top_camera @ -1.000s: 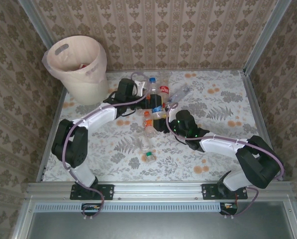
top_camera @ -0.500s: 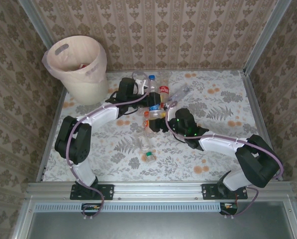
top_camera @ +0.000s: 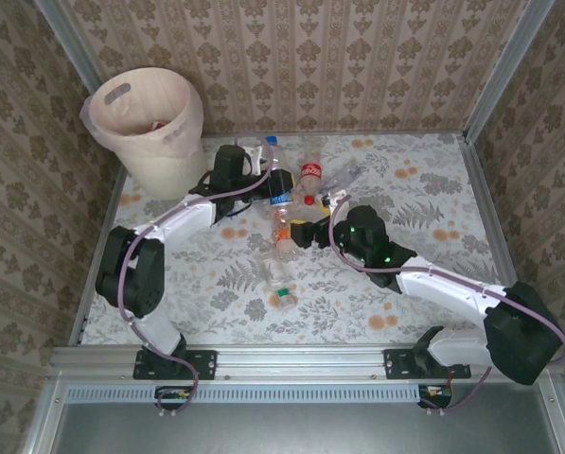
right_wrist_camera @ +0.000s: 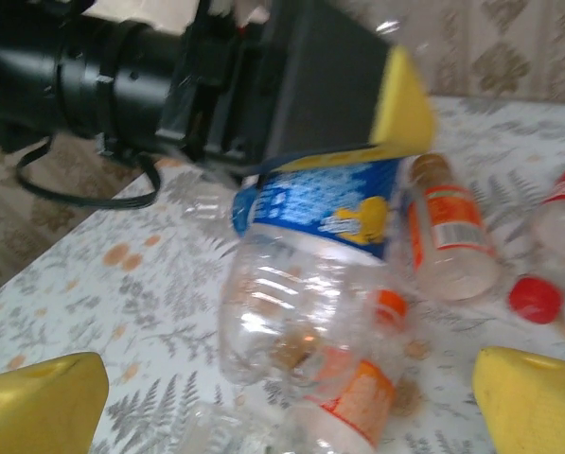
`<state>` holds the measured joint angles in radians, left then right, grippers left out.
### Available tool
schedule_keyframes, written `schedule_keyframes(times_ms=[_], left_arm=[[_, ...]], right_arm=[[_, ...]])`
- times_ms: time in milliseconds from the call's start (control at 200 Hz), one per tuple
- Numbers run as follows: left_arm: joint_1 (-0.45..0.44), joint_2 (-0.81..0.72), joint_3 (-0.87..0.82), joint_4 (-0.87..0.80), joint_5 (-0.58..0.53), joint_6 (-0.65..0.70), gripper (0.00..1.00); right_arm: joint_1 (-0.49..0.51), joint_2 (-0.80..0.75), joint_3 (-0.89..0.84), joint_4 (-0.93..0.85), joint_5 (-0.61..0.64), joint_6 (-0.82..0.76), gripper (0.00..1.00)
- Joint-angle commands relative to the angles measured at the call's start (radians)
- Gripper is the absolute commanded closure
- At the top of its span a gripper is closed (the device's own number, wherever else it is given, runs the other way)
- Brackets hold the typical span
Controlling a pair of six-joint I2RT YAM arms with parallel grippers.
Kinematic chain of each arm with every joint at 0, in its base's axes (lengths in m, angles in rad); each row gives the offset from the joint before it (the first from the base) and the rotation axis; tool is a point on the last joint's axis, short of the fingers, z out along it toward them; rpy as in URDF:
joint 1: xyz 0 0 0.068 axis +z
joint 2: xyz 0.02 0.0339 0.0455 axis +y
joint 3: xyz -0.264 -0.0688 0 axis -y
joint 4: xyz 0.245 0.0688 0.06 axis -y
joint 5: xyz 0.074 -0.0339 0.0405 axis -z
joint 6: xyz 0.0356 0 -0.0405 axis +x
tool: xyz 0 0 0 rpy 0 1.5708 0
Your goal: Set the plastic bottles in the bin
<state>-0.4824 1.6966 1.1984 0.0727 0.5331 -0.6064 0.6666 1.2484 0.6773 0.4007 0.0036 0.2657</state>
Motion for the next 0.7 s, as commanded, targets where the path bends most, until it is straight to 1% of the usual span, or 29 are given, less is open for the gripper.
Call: schedule_keyframes(times_ms=[0,115,140,245,405,590,695], left_arm=[[0.013,-0.066,0.017,-0.068,-0.068,0.066,0.42],[0.019,-0.117,0.020,-0.116,-0.123,0.099,0.42],[0.049,-0.133,0.022,-0.130,-0.136,0.106,0.42],[0.069,-0.181,0.049,-0.207,-0.193,0.149,0.42],[0.092,-0.263,0.078,-0.292,-0.311,0.200,0.42],[0.133,-0.334,0.156,-0.382,-0.428,0.246,0.41],[0.171,-0.360,0.205,-0.380,-0.440,0.270,0.39]], right_arm=[[-0.002,-0.036,-0.035,-0.021,0.147,-0.024,0.00],[-0.013,-0.049,-0.041,-0.030,0.196,-0.017,0.00],[-0.015,-0.050,-0.039,-0.036,0.207,-0.017,0.00],[-0.021,-0.055,-0.045,-0.036,0.244,-0.013,0.00],[-0.038,-0.056,-0.058,-0.015,0.245,0.006,0.00],[-0.042,-0.063,-0.058,-0.016,0.260,0.006,0.00],[-0.043,-0.062,-0.057,-0.019,0.266,0.013,0.00]])
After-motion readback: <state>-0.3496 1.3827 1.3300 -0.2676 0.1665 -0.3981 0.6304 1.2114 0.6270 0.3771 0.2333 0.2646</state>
